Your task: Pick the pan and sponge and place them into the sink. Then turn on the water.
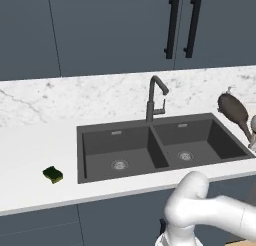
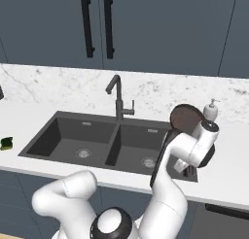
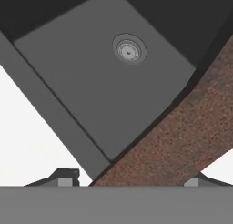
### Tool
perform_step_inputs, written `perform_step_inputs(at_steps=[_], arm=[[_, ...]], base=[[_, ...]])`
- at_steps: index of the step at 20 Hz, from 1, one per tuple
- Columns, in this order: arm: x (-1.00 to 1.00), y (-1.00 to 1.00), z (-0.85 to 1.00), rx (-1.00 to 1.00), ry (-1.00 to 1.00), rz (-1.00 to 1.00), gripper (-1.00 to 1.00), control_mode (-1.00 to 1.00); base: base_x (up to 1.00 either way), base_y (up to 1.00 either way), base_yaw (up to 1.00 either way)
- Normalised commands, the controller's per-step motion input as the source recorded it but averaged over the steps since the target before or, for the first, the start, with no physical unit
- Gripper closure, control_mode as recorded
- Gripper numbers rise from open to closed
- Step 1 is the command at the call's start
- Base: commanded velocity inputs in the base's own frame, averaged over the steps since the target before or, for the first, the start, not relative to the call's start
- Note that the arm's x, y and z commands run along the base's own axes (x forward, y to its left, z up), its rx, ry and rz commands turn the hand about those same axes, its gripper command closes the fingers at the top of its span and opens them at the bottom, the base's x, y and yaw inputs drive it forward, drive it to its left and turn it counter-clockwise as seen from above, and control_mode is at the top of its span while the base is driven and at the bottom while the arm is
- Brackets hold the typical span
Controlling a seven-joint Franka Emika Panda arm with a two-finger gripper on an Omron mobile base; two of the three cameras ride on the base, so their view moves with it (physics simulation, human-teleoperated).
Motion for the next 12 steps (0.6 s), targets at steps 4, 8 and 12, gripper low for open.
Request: perform_step_inputs(at_steps=[4, 8, 12], arm=[[0.00, 0.57, 0.16, -0.16, 0.00, 0.00, 1.00, -1.00], [0.00, 0.36, 0.20, -0.12, 0.00, 0.00, 1.00, -1.00], [0.00, 0.19, 0.20, -0.13, 0.00, 0.03, 1.00, -1.00]], base=[[0.00, 0.00, 0.00], [0.00, 0.00, 0.00], [0.00, 0.00, 0.00]])
